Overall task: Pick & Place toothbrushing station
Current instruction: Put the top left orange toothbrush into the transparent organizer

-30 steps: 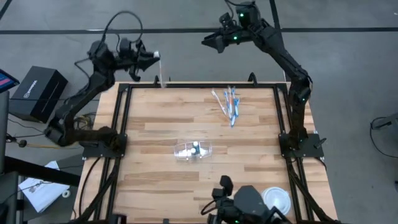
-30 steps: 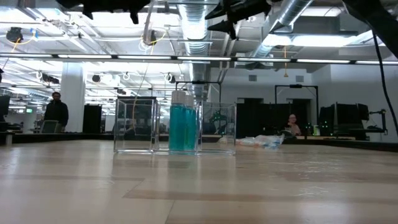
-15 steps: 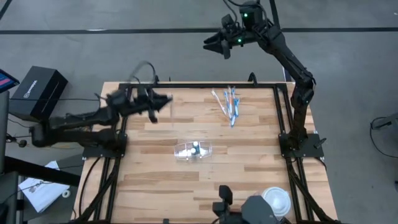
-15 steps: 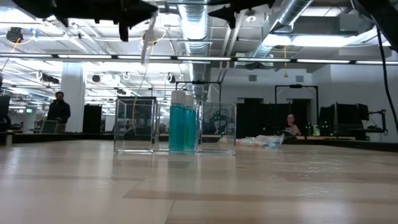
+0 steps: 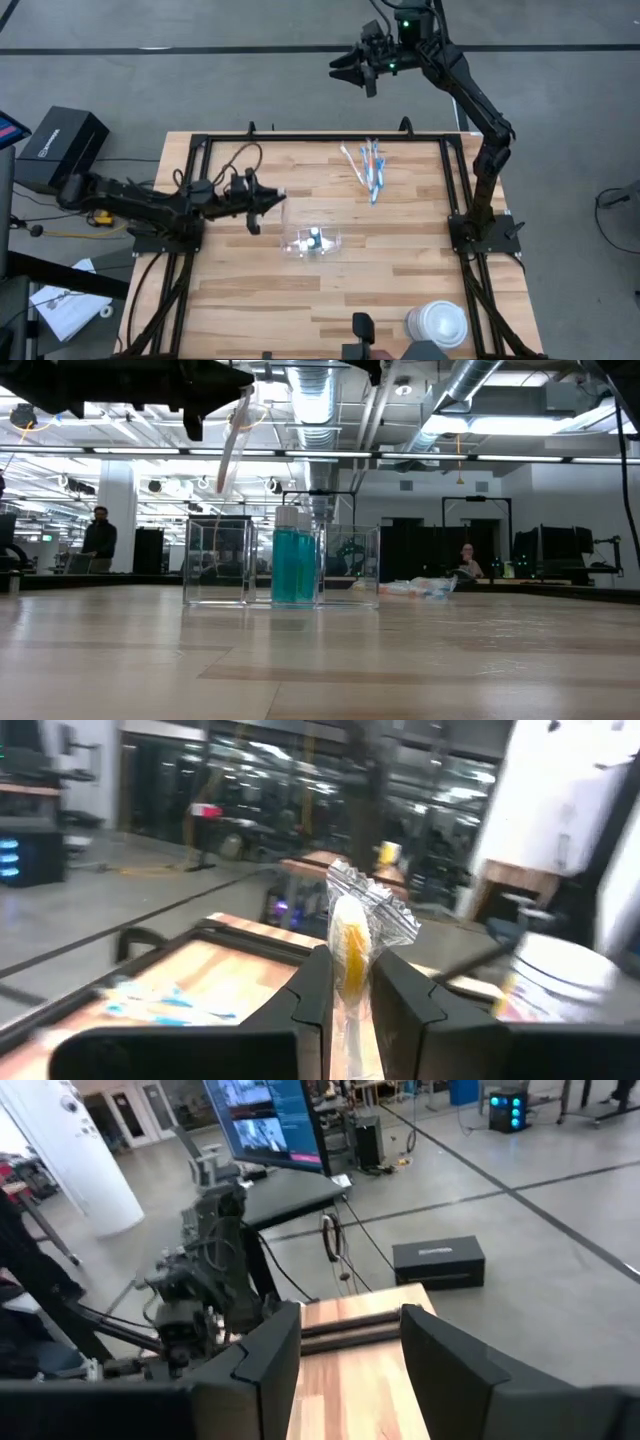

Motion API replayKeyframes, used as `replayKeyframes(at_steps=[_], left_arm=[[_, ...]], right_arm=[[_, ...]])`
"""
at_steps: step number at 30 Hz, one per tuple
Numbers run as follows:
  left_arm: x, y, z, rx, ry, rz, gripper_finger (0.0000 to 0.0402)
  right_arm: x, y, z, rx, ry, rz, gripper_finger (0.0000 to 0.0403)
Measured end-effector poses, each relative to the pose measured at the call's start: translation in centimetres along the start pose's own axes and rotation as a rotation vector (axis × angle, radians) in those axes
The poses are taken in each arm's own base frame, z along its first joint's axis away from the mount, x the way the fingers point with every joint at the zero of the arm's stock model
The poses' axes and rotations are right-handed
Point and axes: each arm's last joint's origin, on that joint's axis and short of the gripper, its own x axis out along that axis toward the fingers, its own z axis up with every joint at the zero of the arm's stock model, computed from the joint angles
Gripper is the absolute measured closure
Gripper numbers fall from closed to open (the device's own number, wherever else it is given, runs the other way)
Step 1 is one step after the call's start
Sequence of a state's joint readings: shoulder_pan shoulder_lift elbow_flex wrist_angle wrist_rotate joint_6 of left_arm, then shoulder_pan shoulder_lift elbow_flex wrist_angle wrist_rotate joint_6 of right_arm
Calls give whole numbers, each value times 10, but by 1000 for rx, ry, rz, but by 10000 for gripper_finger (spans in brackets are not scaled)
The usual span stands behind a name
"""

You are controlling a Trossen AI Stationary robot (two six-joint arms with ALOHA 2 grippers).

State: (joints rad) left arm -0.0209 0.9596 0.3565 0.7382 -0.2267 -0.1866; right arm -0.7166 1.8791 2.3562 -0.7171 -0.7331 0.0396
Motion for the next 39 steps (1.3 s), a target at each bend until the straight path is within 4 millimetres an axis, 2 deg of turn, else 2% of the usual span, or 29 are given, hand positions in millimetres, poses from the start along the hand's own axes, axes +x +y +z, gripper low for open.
replayKeyframes(at_steps=[12, 20, 30, 39], left_arm=[[-3, -16, -31, 68, 53, -111, 366], [-6, -12, -50, 67, 43, -117, 366], [1, -13, -69, 77, 93, -150, 366], [7, -13, -88, 56, 124, -175, 366]], right_arm=[[14, 20, 1, -44, -3, 11, 250], [19, 27, 0, -49, 1, 27, 252], [26, 36, 0, -99, 5, 37, 262], [26, 36, -1, -120, 5, 38, 258]])
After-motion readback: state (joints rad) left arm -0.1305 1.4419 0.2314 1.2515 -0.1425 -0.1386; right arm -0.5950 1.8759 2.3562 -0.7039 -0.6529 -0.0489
